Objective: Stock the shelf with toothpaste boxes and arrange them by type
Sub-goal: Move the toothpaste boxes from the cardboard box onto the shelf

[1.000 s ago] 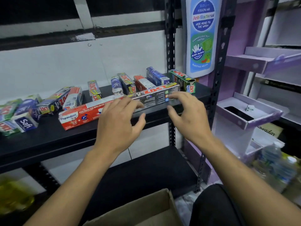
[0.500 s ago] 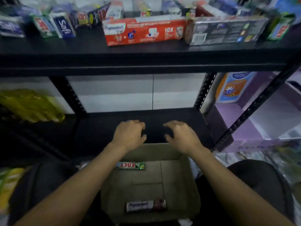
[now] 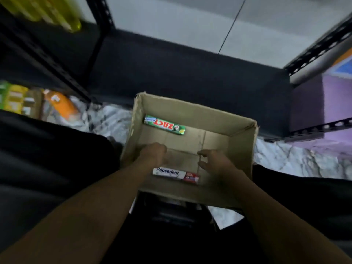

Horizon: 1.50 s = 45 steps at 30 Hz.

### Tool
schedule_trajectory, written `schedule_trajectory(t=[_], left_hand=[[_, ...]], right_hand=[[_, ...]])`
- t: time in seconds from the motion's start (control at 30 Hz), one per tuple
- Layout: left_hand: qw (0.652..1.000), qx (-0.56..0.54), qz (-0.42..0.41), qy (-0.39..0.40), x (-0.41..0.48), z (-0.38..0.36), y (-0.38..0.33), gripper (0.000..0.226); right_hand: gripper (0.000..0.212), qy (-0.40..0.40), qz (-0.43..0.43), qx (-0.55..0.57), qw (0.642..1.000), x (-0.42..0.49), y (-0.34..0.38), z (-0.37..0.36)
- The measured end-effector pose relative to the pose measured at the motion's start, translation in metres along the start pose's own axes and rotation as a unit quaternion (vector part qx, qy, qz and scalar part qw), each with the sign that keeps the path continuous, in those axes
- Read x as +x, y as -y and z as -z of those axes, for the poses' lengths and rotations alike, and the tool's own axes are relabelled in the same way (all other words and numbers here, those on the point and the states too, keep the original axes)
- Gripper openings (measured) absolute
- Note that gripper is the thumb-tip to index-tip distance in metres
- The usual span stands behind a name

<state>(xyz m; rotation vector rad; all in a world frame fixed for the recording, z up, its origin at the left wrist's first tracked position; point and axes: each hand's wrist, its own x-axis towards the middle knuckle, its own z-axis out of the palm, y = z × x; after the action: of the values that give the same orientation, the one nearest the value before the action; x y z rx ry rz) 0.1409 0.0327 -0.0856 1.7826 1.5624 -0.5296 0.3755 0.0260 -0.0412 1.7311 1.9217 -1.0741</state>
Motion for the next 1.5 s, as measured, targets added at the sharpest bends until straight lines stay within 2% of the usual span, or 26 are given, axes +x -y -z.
schedule_trajectory(t=[0.27, 0.4, 0.53, 0.63, 0.73, 0.83, 0.93, 1.03, 1.13, 1.27, 1.37, 1.5], left_hand=[[0.99, -0.127, 0.047, 0.04, 0.019, -0.068, 0.025, 0.064], [0.99, -0.133, 0.036, 0.042, 0.022, -0.083, 0.035, 0.052], [0.982, -0.186, 0.038, 0.021, 0.027, -0.096, 0.043, 0.044], [0.973, -0.226, 0.047, 0.022, 0.029, -0.1, 0.046, 0.037], [0.96, -0.273, 0.059, 0.029, 0.029, -0.101, 0.046, 0.034], [0.96, -0.27, 0.063, 0.034, 0.03, -0.098, 0.049, 0.04], [0.965, -0.253, 0.043, 0.049, 0.032, -0.094, 0.051, 0.053], [0.971, -0.227, 0.026, 0.067, 0.031, -0.092, 0.051, 0.058], [0.969, -0.23, 0.024, 0.083, 0.029, -0.089, 0.051, 0.053], [0.963, -0.244, 0.034, 0.112, 0.025, -0.084, 0.047, 0.057], [0.961, -0.245, 0.029, 0.125, 0.022, -0.079, 0.044, 0.062], [0.956, -0.271, 0.011, 0.114, 0.016, -0.067, 0.036, 0.056]], right_hand=[[0.051, 0.035, 0.012, -0.018, 0.999, 0.048, -0.008, -0.023], [0.06, -0.005, 0.055, -0.045, 0.997, 0.086, 0.004, -0.014], [0.067, -0.031, 0.105, -0.066, 0.992, 0.121, 0.02, -0.012], [0.075, -0.019, 0.104, -0.047, 0.993, 0.14, 0.028, -0.024], [0.077, -0.047, 0.08, -0.023, 0.995, 0.149, 0.034, -0.033], [0.069, -0.049, 0.066, -0.03, 0.996, 0.158, 0.039, -0.039], [0.053, -0.066, 0.064, -0.038, 0.995, 0.163, 0.039, -0.051], [0.044, -0.069, 0.062, 0.0, 0.996, 0.163, 0.04, -0.06], [0.053, -0.058, 0.051, 0.047, 0.996, 0.159, 0.043, -0.063], [0.07, -0.073, 0.063, -0.029, 0.995, 0.156, 0.045, -0.069], [0.076, -0.03, 0.048, -0.06, 0.997, 0.151, 0.039, -0.069], [0.072, -0.01, 0.033, 0.004, 0.999, 0.132, 0.024, -0.051]])
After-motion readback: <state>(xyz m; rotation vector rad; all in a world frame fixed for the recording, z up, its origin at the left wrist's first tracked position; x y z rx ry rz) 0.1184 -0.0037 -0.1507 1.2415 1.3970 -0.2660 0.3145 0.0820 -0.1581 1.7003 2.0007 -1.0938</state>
